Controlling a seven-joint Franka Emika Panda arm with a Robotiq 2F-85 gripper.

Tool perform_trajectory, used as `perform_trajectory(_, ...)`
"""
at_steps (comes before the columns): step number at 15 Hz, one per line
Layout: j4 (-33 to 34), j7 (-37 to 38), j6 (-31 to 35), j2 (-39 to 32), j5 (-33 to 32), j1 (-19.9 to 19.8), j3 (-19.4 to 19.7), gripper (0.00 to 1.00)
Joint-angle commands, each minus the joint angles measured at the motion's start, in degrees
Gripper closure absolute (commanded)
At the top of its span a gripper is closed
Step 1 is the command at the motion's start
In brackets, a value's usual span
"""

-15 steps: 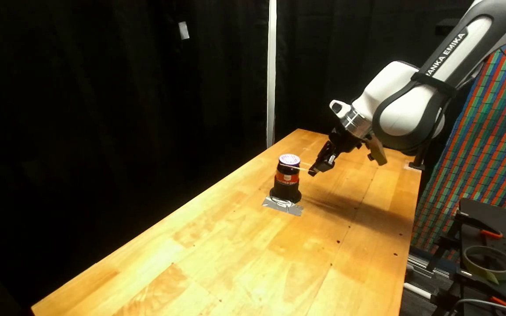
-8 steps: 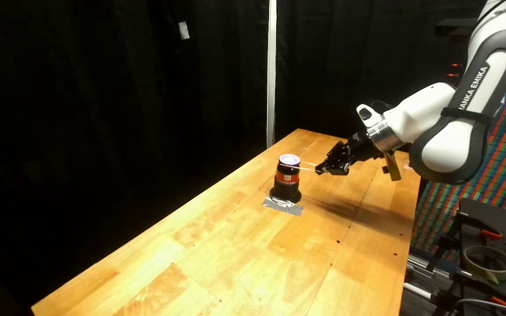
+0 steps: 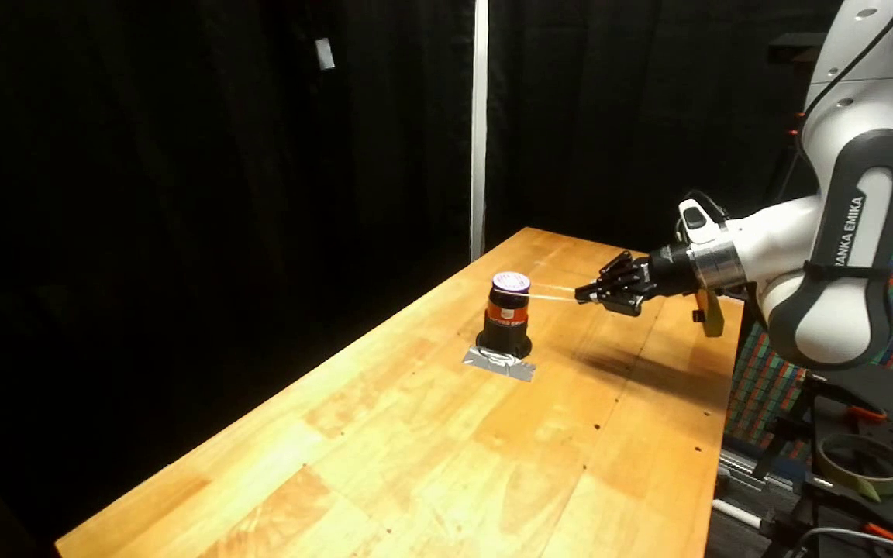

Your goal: Put the rubber band on the jar.

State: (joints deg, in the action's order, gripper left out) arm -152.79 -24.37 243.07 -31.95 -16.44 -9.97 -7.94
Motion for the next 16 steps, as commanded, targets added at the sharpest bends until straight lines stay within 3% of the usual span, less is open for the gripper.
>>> perform_trajectory(1,2.64,-0.04,-0.20,0.37,-2.04,-5.50,-4.90,0.85)
perform_trajectory(4,5.33,0.45,1.94,-1.57,-3.89,-11.27,-11.15,0.86)
perform_trajectory(5,6.86,0.04,-0.55,-1.02,-4.74,-15.77,-15.43,0.85)
perform_trajectory(9,5.93,-1.92,0.98,-3.61,-5.90,-23.40,-22.38,0.86)
perform_trajectory(11,1.31,-0.67,-0.35,-0.34,-3.73,-21.36,-20.11,0.86)
perform_trajectory(12,-0.61,7.26,-3.60,6.87,-2.80,-10.43,-9.31,0.63)
perform_trajectory(13,-3.73,0.73,-8.91,8.49,4.13,-18.09,-18.98,0.60)
perform_trajectory(14,-5.32,0.84,-11.48,11.76,8.75,-15.57,-18.42,0.57)
perform_trajectory(16,-6.14,-0.40,-18.35,16.50,18.25,-13.16,-19.63,0.42)
